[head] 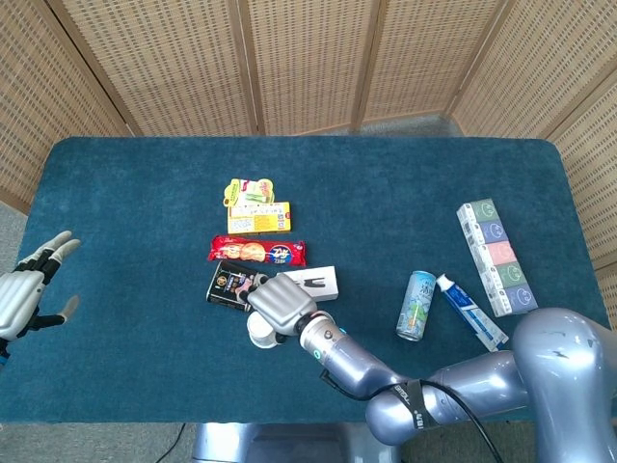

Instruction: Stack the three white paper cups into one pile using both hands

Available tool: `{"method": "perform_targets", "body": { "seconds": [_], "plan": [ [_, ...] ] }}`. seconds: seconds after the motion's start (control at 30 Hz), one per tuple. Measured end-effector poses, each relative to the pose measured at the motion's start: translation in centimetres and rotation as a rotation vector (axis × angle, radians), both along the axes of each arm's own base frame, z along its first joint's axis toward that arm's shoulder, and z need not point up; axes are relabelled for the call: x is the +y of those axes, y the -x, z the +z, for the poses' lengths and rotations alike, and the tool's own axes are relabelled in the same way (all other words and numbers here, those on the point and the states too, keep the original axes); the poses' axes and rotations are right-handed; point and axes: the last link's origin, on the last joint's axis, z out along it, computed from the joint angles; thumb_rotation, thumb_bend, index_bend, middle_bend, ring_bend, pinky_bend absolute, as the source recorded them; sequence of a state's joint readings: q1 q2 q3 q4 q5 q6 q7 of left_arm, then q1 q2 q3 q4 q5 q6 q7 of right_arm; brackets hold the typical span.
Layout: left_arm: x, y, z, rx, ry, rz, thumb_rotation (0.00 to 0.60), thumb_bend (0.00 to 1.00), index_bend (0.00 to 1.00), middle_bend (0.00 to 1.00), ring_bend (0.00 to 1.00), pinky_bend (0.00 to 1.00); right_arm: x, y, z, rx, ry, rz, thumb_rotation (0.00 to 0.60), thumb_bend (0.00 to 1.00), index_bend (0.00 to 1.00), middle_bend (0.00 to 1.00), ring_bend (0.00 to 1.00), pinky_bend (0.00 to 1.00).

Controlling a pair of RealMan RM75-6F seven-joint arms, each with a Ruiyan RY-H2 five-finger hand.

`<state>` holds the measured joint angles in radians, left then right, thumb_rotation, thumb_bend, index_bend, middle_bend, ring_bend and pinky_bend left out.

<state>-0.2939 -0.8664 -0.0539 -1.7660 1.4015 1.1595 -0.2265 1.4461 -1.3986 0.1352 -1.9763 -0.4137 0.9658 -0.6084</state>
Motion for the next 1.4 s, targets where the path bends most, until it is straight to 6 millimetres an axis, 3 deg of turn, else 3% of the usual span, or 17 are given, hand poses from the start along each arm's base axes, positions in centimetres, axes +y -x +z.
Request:
{"method": "perform_targets", "body": {
  "seconds": [0.37,0.57,0.73,0.93,1.1,1.4],
  "plan": [
    [-0.2,-0.5,0.2,0.010,-0.001,-0.008,0.600,0.48,0.00,0.00,0.00,0.15,-2.0,2.2,2.8,-0.021,0.123,-0.024,0.600,0.27,0.22,0.32,0.16,0.61],
    [-0.4,-0.6,0.3,0.016,-0.001,-0.007,0.600,0.48,0.00,0.00,0.00,0.15,-4.1,4.9,6.1,-0.074,0.253,-0.071,0.600,0.27,0.20,0.30,0.11,0.50],
    [-0.5,-0.9,0.4,0.025,-0.001,-0.010,0.600,0.48,0.00,0.00,0.00,0.10,-5.6,8.3,9.5,-0.117,0.394,-0.113,0.600,0.28,0.18,0.27,0.06,0.41],
    [-0.4,-1.1,0.3,0.040,-0.001,-0.014,0.600,0.48,0.00,0.00,0.00,0.08,-6.4,13.7,13.2,-0.125,0.535,-0.179,0.600,0.29,0.17,0.25,0.04,0.39],
    [-0.6,-1.1,0.0,0.063,-0.002,-0.014,0.600,0.48,0.00,0.00,0.00,0.08,-5.9,18.2,15.2,-0.104,0.607,-0.247,0.600,0.29,0.14,0.22,0.01,0.38],
    [-1.4,-0.8,-0.3,0.098,-0.041,-0.014,0.600,0.48,0.00,0.00,0.00,0.01,-3.6,24.5,17.6,-0.095,0.681,-0.356,0.600,0.29,0.09,0.19,0.00,0.35]
  ]
}}
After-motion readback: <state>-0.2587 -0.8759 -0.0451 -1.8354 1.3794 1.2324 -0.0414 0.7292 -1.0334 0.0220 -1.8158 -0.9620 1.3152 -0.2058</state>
